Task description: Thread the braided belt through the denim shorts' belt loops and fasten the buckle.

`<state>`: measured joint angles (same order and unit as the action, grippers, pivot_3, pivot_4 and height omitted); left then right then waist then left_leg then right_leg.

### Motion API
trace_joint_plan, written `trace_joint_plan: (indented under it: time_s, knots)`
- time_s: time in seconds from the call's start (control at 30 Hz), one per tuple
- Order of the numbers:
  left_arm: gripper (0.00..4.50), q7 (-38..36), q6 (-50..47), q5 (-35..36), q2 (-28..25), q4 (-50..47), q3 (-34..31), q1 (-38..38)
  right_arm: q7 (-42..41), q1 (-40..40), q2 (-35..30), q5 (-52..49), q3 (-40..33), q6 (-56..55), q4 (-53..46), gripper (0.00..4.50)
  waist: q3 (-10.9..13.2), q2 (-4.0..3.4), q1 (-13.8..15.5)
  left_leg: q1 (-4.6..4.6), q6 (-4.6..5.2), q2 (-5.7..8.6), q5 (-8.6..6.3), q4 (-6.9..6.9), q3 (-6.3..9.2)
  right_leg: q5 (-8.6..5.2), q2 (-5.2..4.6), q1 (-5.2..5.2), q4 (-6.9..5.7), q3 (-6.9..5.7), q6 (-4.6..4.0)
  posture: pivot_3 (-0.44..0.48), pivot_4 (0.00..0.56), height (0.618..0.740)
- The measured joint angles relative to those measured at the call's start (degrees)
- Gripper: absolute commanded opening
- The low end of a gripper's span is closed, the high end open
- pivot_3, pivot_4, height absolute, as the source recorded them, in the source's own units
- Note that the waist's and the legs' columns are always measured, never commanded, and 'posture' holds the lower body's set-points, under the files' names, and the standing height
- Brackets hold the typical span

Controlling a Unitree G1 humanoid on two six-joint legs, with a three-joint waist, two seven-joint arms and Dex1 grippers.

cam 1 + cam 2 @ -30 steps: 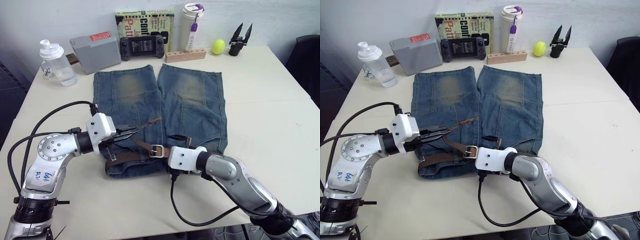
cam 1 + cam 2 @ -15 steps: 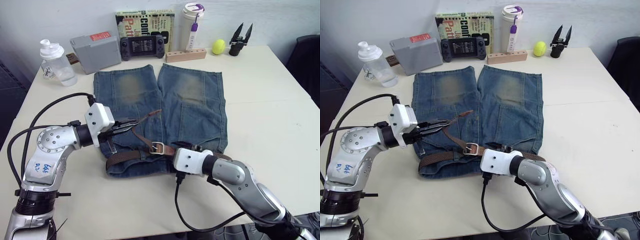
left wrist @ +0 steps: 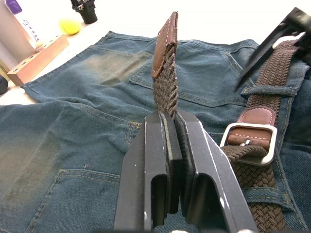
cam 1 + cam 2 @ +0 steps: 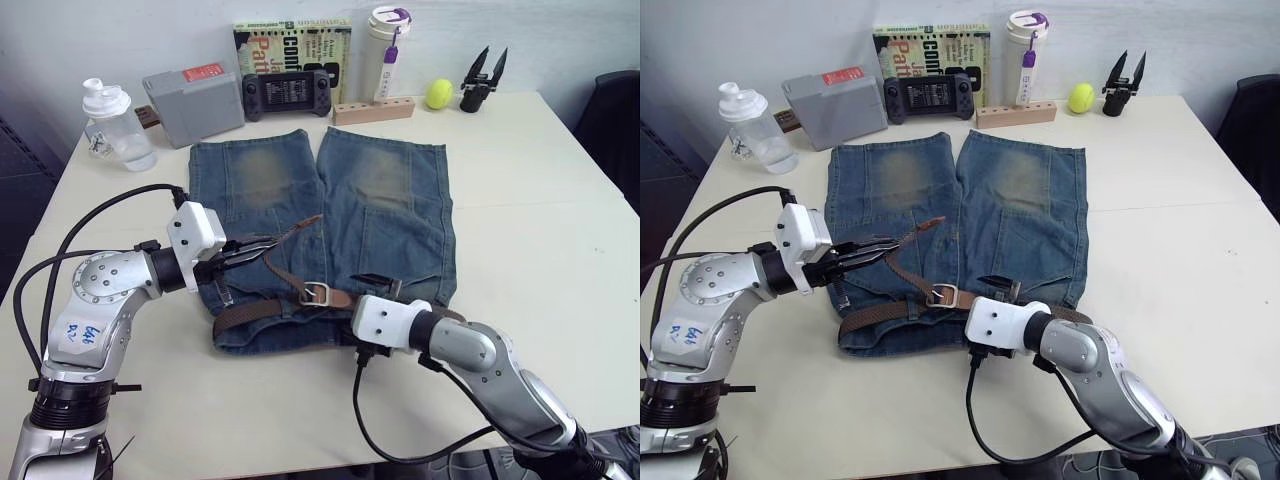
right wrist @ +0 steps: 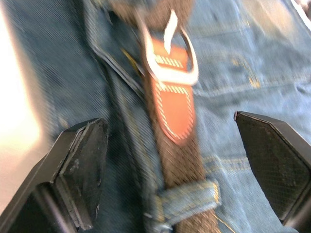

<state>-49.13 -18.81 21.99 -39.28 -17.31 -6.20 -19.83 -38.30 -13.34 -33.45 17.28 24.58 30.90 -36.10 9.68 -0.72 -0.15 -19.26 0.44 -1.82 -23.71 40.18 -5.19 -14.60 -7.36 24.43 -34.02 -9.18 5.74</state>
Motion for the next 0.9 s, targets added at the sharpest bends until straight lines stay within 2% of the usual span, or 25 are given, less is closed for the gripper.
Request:
trace_joint_plan:
  time_s: [0.13,0.2,0.23,0.47,0.5,0.9]
  knots:
    - [0.0,0.4,-0.1,0.1,0.0,-0.1,0.0,0.1,0.6,-1.1,1.2,2.0,1.3,0.0,1.0,4.43,0.0,0.0,0.0,0.0,0.0,0.0,0.0,-0.01,0.0,0.0,0.01,0.0,0.0,0.0,0.0,0.0,0.15,0.726]
    - [0.0,0.5,-0.1,0.1,0.0,-0.1,0.0,0.3,0.6,-1.2,1.6,2.4,1.8,0.0,1.0,3.89,0.0,0.0,0.0,0.0,0.0,0.0,0.0,0.0,0.0,0.0,0.01,0.0,0.0,0.0,0.0,0.0,0.15,0.726]
    - [0.0,0.7,0.0,0.1,0.0,-0.2,0.0,0.5,0.6,-1.3,1.8,2.6,2.1,-0.1,1.0,3.77,0.0,0.0,0.0,0.0,0.0,0.0,0.0,0.0,0.0,0.0,0.0,0.0,0.0,0.0,0.0,0.0,0.15,0.726]
    - [0.0,-0.2,1.4,-2.5,-2.4,-0.1,0.8,2.7,0.5,-2.2,2.8,4.2,2.3,-0.7,1.0,0.37,0.0,0.0,0.0,0.0,0.0,0.0,0.0,0.0,0.0,0.0,0.01,0.0,0.0,0.0,0.0,0.0,0.15,0.726]
    - [0.0,-0.5,1.8,-3.2,-2.8,-0.1,1.0,2.9,0.6,-2.4,2.8,4.5,2.3,-0.7,1.0,0.08,0.0,0.0,0.0,0.0,0.0,0.0,0.0,0.0,-0.01,0.0,0.01,0.0,-0.01,0.01,0.0,0.0,0.15,0.726]
    - [0.0,-4.2,5.1,-8.4,-5.8,2.2,5.6,3.8,0.6,-4.5,2.6,8.9,3.3,-5.1,2.6,0.08,0.0,0.0,-0.1,0.01,0.0,-0.01,0.0,-0.01,-0.04,0.0,0.04,0.02,-0.01,0.03,0.0,0.0,0.15,0.726]
